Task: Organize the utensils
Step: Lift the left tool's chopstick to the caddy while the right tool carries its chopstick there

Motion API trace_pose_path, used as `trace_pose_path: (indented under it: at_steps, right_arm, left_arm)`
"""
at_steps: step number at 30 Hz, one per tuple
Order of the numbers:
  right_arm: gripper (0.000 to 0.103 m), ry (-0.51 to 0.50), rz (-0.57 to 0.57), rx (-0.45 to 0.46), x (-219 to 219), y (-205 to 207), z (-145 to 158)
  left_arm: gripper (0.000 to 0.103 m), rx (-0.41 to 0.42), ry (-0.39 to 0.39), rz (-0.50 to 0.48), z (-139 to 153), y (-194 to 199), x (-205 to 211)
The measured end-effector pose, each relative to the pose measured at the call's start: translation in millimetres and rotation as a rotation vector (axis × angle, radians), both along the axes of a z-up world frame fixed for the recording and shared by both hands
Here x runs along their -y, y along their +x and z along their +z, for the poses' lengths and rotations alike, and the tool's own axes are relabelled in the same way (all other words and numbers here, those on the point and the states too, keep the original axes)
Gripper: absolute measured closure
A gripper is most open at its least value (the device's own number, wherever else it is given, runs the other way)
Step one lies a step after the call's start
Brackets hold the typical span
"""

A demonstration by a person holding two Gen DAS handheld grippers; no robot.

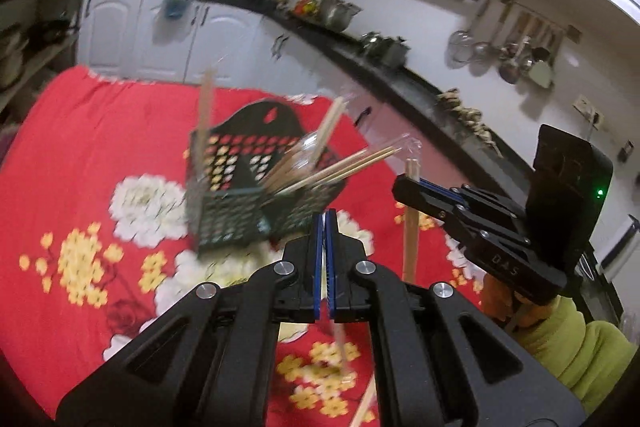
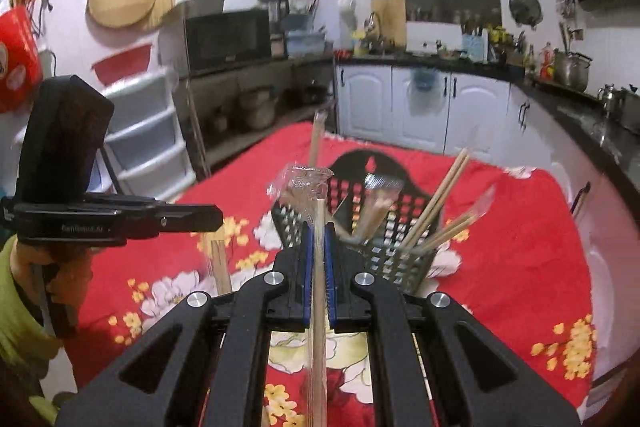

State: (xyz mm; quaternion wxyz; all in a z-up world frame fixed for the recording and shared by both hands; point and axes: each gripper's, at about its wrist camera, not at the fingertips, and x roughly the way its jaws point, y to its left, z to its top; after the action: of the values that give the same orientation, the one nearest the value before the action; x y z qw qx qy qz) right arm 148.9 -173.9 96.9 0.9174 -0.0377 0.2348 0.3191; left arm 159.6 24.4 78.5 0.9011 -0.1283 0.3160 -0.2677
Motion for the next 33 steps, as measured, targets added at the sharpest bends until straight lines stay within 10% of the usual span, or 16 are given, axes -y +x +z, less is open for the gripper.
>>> trace_pose_path:
  at_steps: [33]
  right_arm:
    - [0.097,0.223,-0.217,0.285,53.3,44.6,96.5]
  left_arm:
    - [0.103,0.328,-0.093,0.035,167.9,49.0,30.4]
